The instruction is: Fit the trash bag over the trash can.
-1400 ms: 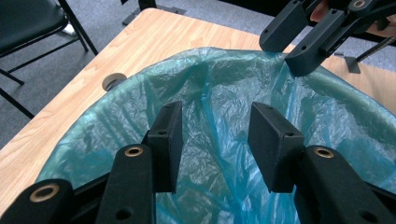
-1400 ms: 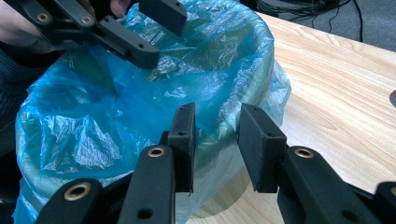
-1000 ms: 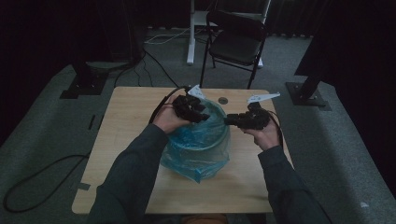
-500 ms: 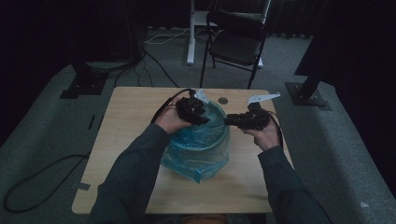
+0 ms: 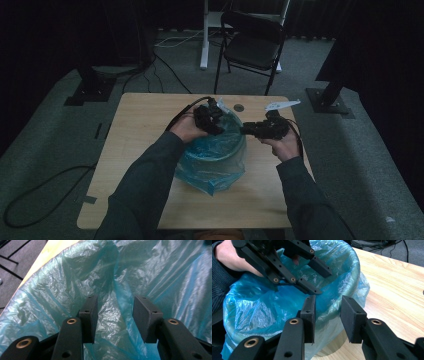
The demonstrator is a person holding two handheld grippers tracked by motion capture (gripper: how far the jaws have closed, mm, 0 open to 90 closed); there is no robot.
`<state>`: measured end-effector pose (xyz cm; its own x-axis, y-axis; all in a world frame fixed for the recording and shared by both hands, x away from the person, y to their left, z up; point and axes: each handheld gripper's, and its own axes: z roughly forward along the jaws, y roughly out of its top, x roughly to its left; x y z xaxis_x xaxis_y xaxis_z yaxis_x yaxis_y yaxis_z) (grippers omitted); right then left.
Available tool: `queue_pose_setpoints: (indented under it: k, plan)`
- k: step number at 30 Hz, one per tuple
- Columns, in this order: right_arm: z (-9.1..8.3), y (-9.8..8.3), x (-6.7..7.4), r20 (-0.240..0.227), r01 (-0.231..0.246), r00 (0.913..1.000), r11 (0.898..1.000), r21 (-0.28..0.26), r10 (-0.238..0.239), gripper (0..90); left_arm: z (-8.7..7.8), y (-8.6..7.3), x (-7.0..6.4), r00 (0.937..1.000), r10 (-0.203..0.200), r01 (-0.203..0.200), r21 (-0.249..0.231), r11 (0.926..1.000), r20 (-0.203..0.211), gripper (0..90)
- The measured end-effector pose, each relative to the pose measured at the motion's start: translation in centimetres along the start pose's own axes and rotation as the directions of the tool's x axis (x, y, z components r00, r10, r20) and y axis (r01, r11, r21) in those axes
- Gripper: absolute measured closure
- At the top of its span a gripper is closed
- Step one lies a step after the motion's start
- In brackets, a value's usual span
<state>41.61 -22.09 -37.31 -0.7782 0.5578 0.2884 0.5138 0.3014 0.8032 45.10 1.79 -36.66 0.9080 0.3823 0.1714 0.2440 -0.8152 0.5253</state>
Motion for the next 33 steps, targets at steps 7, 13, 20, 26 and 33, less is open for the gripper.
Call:
queue_pose_setpoints:
  k: [7, 13, 20, 26, 33]
  plan:
    - [0.0, 0.0, 0.0, 0.0, 0.0, 1.0, 1.0, -0.001, 0.0, 65.0, 0.7, 0.3, 0.1, 0.9997, 0.014, -0.013, 0.064, 0.9979, -0.022, 55.4]
    - [-0.1, -0.1, 0.0, 0.001, 0.0, 1.0, 1.0, -0.003, 0.0, 65.0, 1.1, 0.3, 0.0, 0.999, 0.027, -0.024, 0.088, 0.9959, -0.037, 55.5]
    - [-0.1, -0.1, 0.0, 0.003, 0.001, 1.0, 1.0, -0.002, -0.001, 64.9, 1.7, 0.4, -0.1, 0.9966, 0.031, -0.021, 0.128, 0.9916, -0.076, 56.0]
    - [-0.1, -0.1, 0.1, 0.004, 0.001, 1.0, 1.0, -0.002, -0.001, 64.9, 2.3, 0.5, -0.2, 0.9949, 0.05, -0.033, 0.185, 0.9823, -0.088, 55.9]
    - [-0.1, -0.1, 0.1, 0.004, 0.001, 1.0, 1.0, -0.002, -0.001, 65.0, 2.8, 0.5, -0.2, 0.9942, 0.059, -0.038, 0.223, 0.9741, -0.09, 55.9]
